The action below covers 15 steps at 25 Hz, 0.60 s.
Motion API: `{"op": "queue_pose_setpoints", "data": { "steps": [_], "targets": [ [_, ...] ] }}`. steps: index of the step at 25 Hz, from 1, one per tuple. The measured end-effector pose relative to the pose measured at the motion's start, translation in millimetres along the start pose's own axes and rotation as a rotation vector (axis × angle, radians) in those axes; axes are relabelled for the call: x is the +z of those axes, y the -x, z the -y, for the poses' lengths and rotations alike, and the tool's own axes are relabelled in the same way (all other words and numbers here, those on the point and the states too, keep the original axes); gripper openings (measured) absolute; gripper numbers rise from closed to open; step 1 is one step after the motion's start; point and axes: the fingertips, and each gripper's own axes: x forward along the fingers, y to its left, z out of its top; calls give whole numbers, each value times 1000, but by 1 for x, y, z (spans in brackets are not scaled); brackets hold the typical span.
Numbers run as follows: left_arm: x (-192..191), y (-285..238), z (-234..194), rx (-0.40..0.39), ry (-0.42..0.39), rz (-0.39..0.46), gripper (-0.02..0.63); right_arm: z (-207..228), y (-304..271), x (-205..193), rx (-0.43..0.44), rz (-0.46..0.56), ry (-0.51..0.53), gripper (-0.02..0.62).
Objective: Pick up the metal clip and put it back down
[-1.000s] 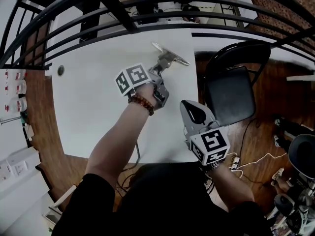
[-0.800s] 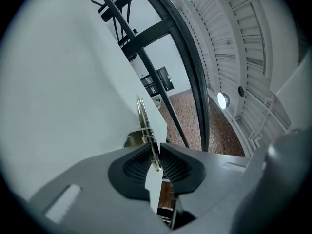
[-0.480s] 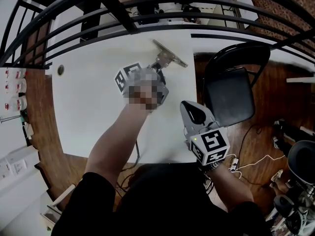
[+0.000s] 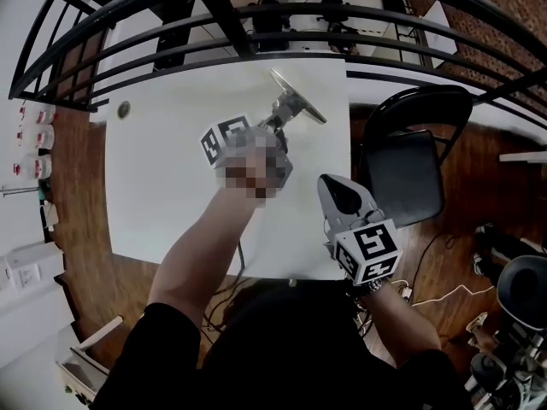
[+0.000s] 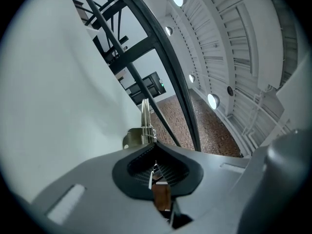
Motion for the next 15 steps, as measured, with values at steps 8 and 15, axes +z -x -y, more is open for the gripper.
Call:
{"op": "queue_pose_setpoints", "data": {
  "steps": [8, 15],
  "targets": [
    [-6, 61, 19, -38, -49, 48, 23, -38, 24, 5, 23, 40, 53, -8],
    [-20, 138, 43, -83, -137, 88, 23, -87, 47, 7, 49, 89, 108, -9]
  ]
}}
